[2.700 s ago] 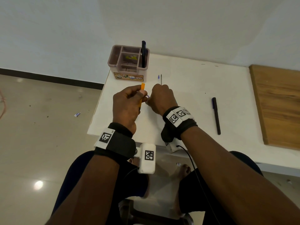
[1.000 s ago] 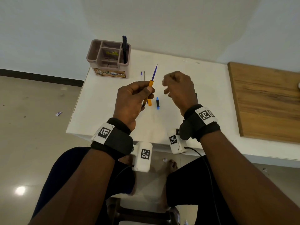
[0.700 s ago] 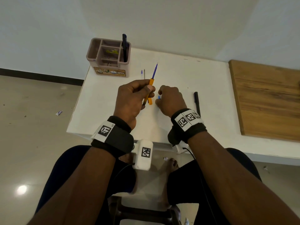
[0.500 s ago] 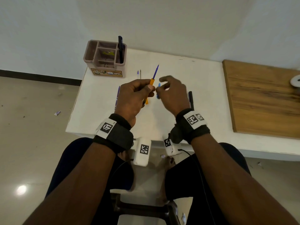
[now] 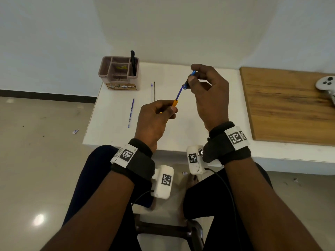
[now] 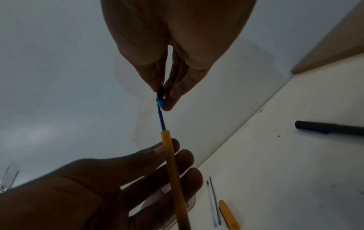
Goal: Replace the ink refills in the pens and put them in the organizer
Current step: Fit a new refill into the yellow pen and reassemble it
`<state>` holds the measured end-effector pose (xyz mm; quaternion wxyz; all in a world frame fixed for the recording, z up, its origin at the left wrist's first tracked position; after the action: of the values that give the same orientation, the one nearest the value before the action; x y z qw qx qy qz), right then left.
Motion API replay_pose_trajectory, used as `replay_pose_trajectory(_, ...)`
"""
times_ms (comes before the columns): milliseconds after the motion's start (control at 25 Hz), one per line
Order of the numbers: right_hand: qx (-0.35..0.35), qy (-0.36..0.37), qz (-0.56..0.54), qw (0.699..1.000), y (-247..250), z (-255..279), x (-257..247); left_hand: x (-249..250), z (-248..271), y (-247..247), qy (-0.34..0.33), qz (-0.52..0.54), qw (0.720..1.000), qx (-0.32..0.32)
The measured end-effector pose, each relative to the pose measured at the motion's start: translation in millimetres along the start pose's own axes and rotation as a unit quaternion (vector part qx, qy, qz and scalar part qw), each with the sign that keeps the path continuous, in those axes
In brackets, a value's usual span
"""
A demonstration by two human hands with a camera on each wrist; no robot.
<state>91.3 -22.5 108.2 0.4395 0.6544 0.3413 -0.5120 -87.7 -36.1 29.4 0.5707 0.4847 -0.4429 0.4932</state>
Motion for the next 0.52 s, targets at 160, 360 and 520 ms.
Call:
replay_pose_trajectory(160, 0.027, 0.011, 0.008, 1.000, 12, 3, -4, -2, 3, 1, -0.012, -0.001, 1.000, 0.000)
replay_pose_trajectory(360, -0.037, 0.025, 0.066, 0.997, -2, 12, -6, 4, 5, 5, -0.042, -0.006, 0.999, 0.003)
replay_pose_trajectory(520, -0.006, 0.024, 0.041, 0.999, 7, 5, -13, 0, 5, 11, -0.052, 0.007, 0.999, 0.003)
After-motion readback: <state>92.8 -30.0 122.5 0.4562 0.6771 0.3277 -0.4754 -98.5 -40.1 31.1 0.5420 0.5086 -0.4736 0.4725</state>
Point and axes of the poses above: each hand's wrist, its own z-axis away from the middle knuckle, its own y-axis out of the back of the hand, x = y × z, the point moved 9 cm from there along -z, towards the middle knuckle, and after that the axes turned 7 degrees about -y, right-handed, at the moved point
